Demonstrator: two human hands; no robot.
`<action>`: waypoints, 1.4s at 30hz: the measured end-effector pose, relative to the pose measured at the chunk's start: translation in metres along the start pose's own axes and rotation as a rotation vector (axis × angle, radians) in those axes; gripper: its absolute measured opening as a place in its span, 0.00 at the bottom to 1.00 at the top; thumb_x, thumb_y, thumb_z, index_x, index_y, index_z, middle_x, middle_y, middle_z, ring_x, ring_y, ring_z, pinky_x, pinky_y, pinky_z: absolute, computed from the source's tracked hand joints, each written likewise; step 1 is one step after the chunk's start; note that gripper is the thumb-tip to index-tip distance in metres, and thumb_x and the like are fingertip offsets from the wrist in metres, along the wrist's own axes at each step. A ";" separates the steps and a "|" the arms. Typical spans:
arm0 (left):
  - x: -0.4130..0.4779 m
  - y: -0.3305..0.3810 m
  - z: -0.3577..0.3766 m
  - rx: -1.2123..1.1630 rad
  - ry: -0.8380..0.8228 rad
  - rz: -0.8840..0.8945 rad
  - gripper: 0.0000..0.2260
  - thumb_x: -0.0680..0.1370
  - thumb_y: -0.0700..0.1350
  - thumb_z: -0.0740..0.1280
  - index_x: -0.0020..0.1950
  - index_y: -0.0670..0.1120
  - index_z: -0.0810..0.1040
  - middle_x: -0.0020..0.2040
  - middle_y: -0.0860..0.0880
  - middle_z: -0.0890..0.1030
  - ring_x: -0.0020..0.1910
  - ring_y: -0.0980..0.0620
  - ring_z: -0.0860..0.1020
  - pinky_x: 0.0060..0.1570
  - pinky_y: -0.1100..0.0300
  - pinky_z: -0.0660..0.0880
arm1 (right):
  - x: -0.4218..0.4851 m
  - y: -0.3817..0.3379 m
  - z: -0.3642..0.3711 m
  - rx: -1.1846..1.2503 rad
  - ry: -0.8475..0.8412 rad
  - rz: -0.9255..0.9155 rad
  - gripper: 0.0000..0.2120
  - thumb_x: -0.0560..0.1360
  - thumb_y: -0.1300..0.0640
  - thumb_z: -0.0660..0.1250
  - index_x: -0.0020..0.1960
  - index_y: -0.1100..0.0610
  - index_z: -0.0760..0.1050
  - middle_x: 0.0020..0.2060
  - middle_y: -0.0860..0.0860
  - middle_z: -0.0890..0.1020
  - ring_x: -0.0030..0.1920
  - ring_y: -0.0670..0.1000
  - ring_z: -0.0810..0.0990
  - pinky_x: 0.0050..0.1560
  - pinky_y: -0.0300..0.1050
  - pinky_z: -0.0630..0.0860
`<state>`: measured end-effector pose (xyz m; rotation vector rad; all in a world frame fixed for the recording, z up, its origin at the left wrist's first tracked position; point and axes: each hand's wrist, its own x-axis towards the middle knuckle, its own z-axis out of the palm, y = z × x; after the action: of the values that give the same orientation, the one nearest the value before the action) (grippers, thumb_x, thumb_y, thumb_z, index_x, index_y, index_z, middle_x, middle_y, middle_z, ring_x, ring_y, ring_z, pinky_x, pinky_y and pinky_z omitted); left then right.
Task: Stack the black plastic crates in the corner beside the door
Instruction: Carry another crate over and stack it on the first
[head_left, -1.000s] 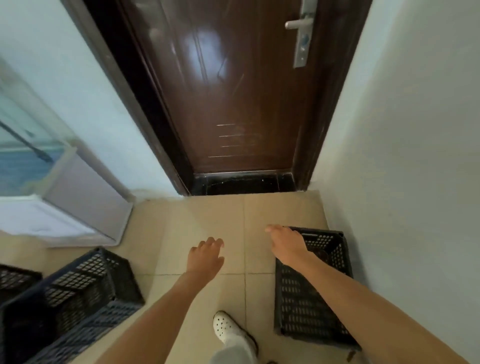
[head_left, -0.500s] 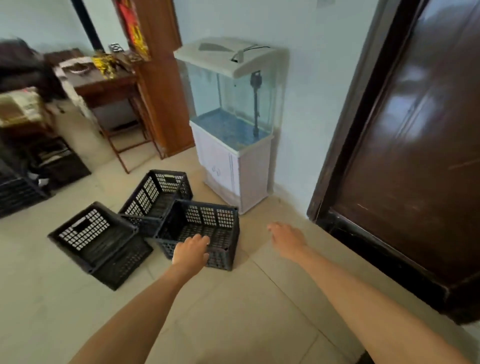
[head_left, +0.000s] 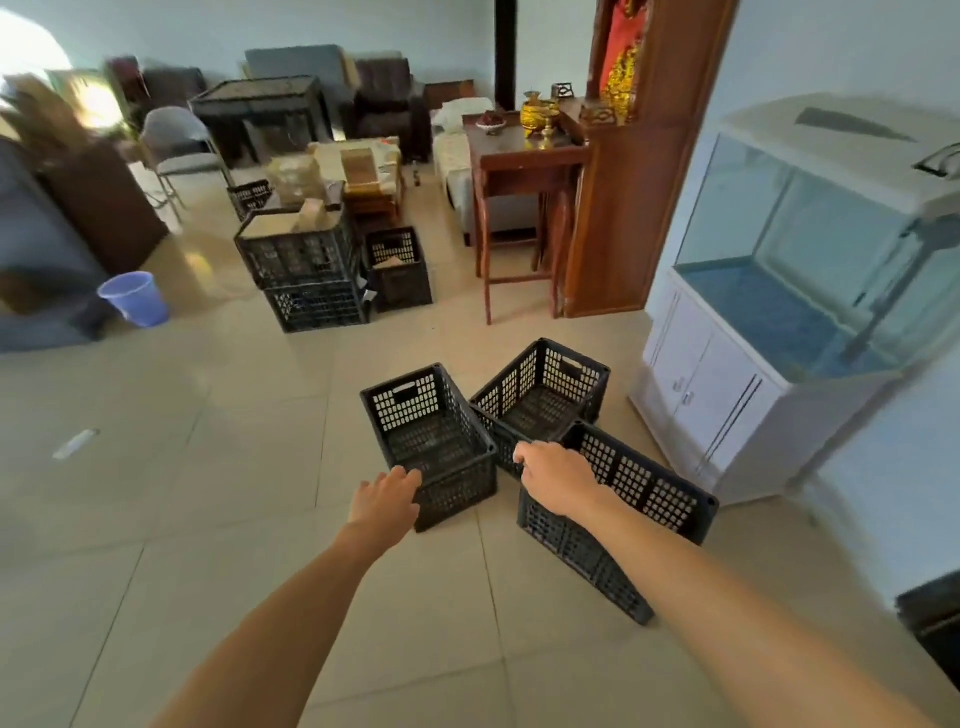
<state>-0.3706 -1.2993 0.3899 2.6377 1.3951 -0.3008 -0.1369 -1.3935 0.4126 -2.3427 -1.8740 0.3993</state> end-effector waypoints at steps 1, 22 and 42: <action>0.006 -0.016 0.000 -0.013 0.005 -0.018 0.17 0.80 0.46 0.61 0.69 0.50 0.69 0.65 0.48 0.74 0.64 0.46 0.75 0.62 0.48 0.71 | 0.017 -0.016 0.004 -0.018 -0.013 -0.040 0.14 0.79 0.59 0.54 0.62 0.52 0.71 0.59 0.52 0.78 0.58 0.56 0.76 0.55 0.53 0.71; 0.249 -0.232 -0.038 -0.076 -0.061 -0.179 0.18 0.80 0.46 0.60 0.70 0.49 0.69 0.65 0.48 0.75 0.63 0.46 0.75 0.61 0.51 0.69 | 0.398 -0.096 0.035 -0.009 -0.256 -0.113 0.14 0.78 0.58 0.54 0.60 0.51 0.72 0.59 0.51 0.78 0.56 0.55 0.76 0.48 0.49 0.72; 0.575 -0.354 -0.056 -0.084 -0.274 0.149 0.15 0.79 0.45 0.59 0.65 0.49 0.73 0.63 0.47 0.77 0.61 0.45 0.77 0.60 0.49 0.72 | 0.619 -0.056 0.070 0.072 -0.317 0.405 0.14 0.79 0.55 0.53 0.60 0.52 0.72 0.59 0.52 0.78 0.56 0.55 0.77 0.52 0.51 0.74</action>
<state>-0.3416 -0.6294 0.2936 2.5001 1.0959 -0.5480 -0.0847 -0.7848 0.2777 -2.7341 -1.4417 0.9095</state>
